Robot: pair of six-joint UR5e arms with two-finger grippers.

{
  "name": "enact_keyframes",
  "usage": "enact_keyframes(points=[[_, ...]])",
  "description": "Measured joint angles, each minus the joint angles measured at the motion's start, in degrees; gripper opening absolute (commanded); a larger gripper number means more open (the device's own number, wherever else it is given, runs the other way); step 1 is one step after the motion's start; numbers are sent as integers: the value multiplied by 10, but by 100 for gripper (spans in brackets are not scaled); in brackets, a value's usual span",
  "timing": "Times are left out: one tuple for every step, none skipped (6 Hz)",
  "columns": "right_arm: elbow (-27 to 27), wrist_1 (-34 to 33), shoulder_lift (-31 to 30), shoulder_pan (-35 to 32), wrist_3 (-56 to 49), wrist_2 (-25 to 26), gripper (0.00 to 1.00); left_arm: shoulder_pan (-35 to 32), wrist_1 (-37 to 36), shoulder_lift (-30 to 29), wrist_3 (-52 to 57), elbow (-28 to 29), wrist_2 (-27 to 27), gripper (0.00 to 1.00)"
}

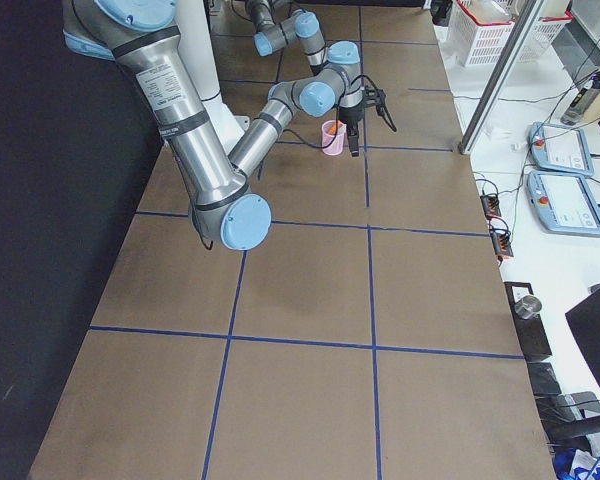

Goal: Collect pens into pen holder

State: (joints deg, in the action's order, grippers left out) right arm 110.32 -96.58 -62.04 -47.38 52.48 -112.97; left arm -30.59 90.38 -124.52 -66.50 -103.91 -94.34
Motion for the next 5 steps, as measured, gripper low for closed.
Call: enact_keyframes(points=[[0,0,-22,-25,-56,-33,100,-48,-36,16,88,-7,-73,100],[0,0,-50,-56,-122,-60,100,-103,-52,44,189,-13,-141,100],[1,1,-84,-94,-199,-86,100,-164,-57,82,303,-15,-202,100],[1,3,-121,-136,-279,-110,100,-227,-59,126,420,-15,-244,100],[1,4,-160,-178,-360,-130,100,-290,-59,169,528,-12,-279,100]])
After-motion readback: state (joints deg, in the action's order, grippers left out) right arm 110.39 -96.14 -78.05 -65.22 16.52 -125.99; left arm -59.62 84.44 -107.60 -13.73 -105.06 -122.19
